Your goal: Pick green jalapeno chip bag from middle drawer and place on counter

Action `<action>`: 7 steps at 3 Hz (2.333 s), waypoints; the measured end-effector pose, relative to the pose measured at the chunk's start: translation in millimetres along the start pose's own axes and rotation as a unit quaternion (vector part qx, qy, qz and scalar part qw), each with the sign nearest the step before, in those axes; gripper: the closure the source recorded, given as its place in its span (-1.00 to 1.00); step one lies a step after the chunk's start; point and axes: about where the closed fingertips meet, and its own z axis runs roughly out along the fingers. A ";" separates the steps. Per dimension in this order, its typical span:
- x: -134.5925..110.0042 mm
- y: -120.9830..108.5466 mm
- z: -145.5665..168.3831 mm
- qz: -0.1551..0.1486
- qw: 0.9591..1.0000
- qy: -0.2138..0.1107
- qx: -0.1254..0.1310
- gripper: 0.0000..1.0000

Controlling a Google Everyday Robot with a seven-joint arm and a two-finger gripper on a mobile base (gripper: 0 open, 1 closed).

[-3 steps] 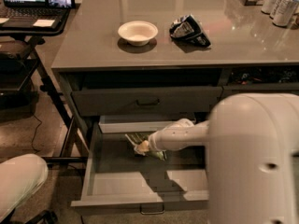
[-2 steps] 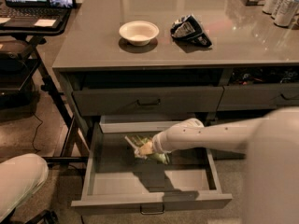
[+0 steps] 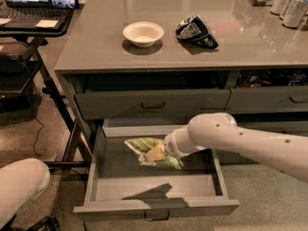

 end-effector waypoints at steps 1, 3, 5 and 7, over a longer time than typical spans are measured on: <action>-22.7 8.8 -76.9 -0.034 0.998 -0.023 0.038 1.00; -103.9 -13.4 -200.1 -0.045 0.988 -0.090 0.119 1.00; -145.9 -31.0 -239.0 -0.042 0.980 -0.121 0.153 1.00; -221.1 32.5 -272.4 -0.133 0.966 -0.207 0.081 1.00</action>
Offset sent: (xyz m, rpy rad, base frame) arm 0.0391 -0.0856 0.2420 -0.1301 -0.3335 -0.1211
